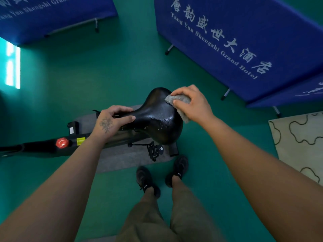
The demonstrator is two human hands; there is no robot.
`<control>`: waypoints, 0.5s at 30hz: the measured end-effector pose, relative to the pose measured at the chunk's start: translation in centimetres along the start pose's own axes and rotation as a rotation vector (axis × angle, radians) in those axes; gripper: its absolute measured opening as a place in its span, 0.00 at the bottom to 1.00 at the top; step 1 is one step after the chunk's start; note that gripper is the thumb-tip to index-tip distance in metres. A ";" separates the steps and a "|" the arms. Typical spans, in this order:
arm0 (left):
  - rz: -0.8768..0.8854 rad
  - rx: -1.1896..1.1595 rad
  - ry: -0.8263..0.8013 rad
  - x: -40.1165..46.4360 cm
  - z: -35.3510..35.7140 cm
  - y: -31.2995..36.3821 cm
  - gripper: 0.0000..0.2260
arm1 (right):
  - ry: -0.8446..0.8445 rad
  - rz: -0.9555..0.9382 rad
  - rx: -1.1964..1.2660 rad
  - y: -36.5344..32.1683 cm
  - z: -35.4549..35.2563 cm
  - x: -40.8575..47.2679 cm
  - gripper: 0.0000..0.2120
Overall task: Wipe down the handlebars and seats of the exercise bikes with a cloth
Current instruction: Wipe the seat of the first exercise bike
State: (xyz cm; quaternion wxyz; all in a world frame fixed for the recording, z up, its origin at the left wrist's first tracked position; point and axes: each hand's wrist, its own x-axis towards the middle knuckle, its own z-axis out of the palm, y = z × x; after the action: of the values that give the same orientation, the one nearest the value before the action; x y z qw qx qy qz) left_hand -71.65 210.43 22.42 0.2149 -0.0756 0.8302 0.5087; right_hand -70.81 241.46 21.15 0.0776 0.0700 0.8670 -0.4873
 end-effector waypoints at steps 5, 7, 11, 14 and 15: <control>0.006 -0.011 0.003 -0.1 0.1 -0.2 0.12 | 0.025 0.034 0.059 0.5 0.7 -2.4 0.10; 0.001 -0.006 0.006 -0.1 0.0 -0.3 0.11 | 0.062 0.030 0.100 1.2 1.2 -4.7 0.10; -0.008 0.008 -0.006 0.1 -0.2 -0.3 0.12 | 0.096 0.037 0.155 2.7 2.5 -8.5 0.11; -0.013 -0.003 -0.009 0.1 -0.2 -0.1 0.11 | 0.125 0.068 0.190 2.7 2.8 -8.0 0.10; -0.013 -0.004 -0.011 0.1 -0.2 0.0 0.11 | 0.142 0.076 0.201 2.6 2.7 -7.3 0.09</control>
State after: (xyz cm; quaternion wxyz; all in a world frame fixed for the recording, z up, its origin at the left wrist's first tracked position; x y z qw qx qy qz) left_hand -71.81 210.23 22.44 0.2225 -0.0786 0.8275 0.5095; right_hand -63.02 240.18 19.07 0.0271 0.1446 0.8138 -0.5622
